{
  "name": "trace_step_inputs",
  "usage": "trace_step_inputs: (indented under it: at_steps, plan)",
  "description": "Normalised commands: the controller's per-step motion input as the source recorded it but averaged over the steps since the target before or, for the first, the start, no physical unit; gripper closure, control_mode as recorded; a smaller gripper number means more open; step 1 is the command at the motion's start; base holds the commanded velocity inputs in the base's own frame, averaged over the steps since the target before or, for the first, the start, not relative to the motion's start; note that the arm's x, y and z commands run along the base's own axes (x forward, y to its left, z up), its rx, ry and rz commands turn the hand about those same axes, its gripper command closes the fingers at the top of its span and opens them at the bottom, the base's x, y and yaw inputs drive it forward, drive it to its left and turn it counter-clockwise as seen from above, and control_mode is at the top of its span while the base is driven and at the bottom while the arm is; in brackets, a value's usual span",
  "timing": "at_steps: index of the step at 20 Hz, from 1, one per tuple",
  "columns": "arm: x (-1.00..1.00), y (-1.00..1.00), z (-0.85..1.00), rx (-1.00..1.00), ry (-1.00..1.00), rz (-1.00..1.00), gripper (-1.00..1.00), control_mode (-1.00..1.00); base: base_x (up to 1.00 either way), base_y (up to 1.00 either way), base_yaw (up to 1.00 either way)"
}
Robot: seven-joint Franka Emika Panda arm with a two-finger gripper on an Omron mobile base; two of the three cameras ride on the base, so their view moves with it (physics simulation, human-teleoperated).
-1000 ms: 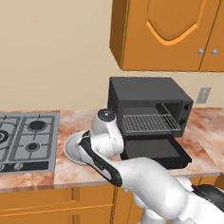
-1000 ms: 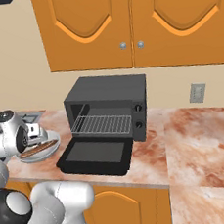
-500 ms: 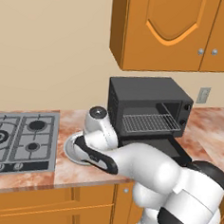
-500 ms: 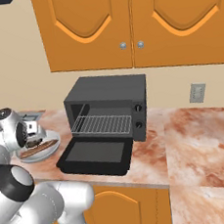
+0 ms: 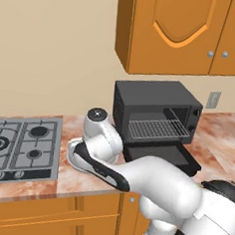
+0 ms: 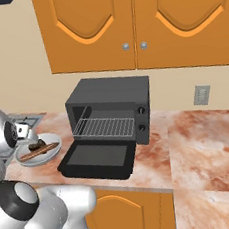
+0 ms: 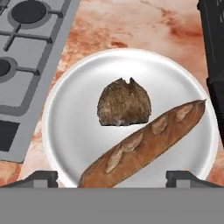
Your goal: Pick up the heated bread from the toaster oven and place it in the bowl. Then move the bread bowl to the dining counter.
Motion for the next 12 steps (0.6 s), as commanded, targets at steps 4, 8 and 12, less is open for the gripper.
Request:
trace_step_inputs:
  at_steps: [4, 8, 12]
  plan:
    - [-0.71, -0.20, 0.04, 0.11, 0.01, -0.27, -1.00, -1.00, 0.00, 0.00, 0.00]
    - [-0.71, -0.36, -0.04, 0.04, 0.00, -0.18, -1.00, -1.00, 0.00, 0.00, 0.00]
    - [-0.17, -0.44, -0.04, 0.14, 0.01, -0.21, -1.00, -1.00, 0.00, 0.00, 0.00]
